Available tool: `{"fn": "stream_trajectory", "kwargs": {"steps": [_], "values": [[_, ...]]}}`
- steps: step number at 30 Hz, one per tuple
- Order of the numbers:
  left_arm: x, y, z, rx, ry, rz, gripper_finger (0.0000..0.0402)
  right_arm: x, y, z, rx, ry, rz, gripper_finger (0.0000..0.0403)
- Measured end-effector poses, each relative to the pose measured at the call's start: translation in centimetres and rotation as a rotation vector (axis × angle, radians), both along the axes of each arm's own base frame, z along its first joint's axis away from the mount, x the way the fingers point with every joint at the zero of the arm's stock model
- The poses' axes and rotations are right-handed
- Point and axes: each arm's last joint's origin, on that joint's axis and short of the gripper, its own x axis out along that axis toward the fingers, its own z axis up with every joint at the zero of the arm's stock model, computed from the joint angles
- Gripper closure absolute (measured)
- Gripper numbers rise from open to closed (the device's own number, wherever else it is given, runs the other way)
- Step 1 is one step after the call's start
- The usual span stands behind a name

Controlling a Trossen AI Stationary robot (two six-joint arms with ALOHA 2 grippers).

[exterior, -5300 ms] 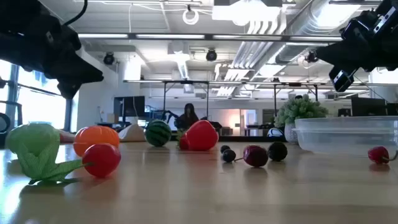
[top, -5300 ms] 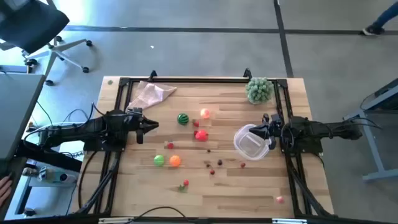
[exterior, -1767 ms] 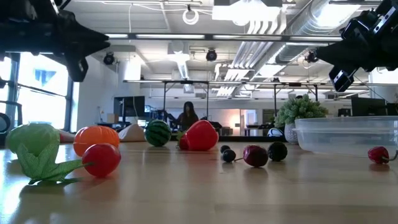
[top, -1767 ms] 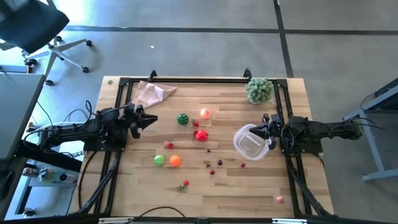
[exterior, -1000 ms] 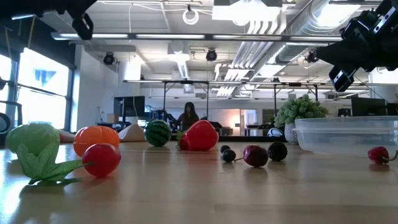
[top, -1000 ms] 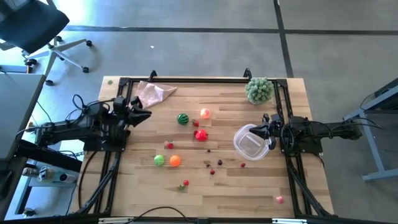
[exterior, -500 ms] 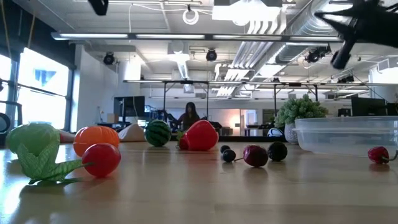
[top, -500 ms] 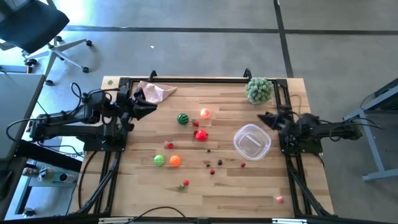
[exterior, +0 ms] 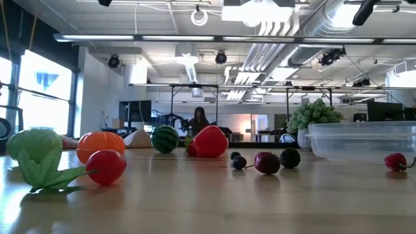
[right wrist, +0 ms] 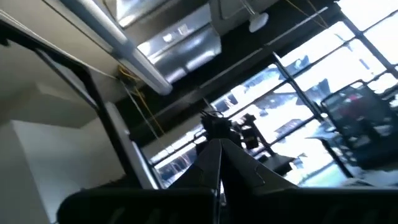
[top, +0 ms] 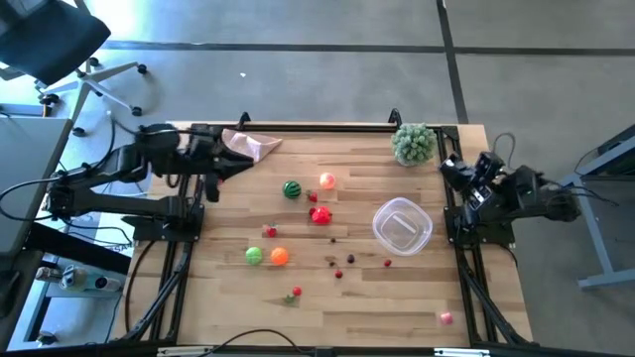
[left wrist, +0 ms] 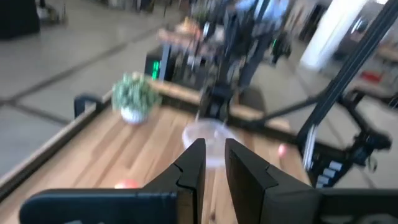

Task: Pick and placing Produce into tupperware
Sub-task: Move the transparent bin to the center of the table

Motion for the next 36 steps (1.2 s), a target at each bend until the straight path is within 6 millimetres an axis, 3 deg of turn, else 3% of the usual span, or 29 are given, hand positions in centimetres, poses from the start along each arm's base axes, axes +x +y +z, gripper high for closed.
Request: {"fn": "stream_trajectory", "kwargs": {"steps": [5, 9, 15, 21, 29, 36], "values": [[1.9, 1.4, -0.4, -0.085, 0.131, 0.055, 0.0350, 0.3, -0.1, 3.5, -0.019, 0.239, -0.068, 0.0402], [2.9, 3.2, -1.8, -0.176, 0.274, 0.147, 0.0350, 1.6, -0.1, 5.5, -0.005, 0.438, -0.076, 0.0402], [3.2, 5.9, -3.5, -0.244, 0.395, 0.264, 0.0351, 3.9, 0.0, 6.0, 0.095, 0.834, -0.088, 0.0402], [3.5, 6.4, -4.8, -0.256, 0.509, 0.254, 0.0351, 6.8, 0.4, 3.2, 0.189, 1.231, -0.074, 0.0402], [4.4, 5.8, -5.6, -0.246, 0.586, 0.230, 0.0351, 10.5, 0.9, -4.2, 0.232, 1.620, -0.050, 0.0402], [6.2, 4.3, -6.6, -0.247, 0.636, 0.164, 0.0351, 12.0, 1.4, -9.1, 0.304, 1.682, 0.072, 0.0402]]}}
